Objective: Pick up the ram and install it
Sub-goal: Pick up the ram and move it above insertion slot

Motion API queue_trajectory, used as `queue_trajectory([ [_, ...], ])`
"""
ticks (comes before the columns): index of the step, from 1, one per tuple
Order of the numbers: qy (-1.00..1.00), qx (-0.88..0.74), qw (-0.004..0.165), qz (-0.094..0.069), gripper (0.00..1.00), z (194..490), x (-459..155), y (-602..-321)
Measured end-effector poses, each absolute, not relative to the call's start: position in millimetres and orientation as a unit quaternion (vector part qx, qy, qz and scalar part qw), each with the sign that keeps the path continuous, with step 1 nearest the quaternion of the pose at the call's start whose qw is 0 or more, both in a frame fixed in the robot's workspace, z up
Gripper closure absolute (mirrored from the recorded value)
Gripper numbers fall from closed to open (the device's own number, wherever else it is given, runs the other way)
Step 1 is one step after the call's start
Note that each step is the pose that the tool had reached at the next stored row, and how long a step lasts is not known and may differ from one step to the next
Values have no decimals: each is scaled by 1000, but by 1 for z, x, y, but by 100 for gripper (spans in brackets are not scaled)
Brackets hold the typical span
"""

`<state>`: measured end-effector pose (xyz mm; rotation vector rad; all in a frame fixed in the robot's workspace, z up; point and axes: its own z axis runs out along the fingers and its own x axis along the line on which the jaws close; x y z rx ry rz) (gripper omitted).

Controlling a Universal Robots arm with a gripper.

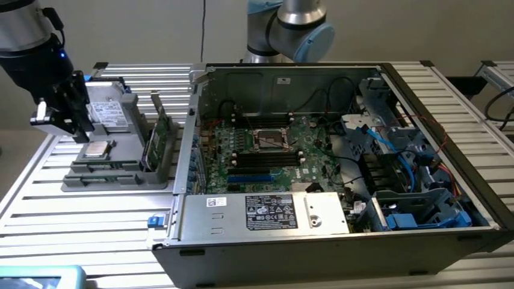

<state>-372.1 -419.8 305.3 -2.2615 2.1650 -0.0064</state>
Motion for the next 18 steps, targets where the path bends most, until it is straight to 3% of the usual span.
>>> queue_trajectory([
  [18,701,-713,7,-5,64,273,-374,-421],
])
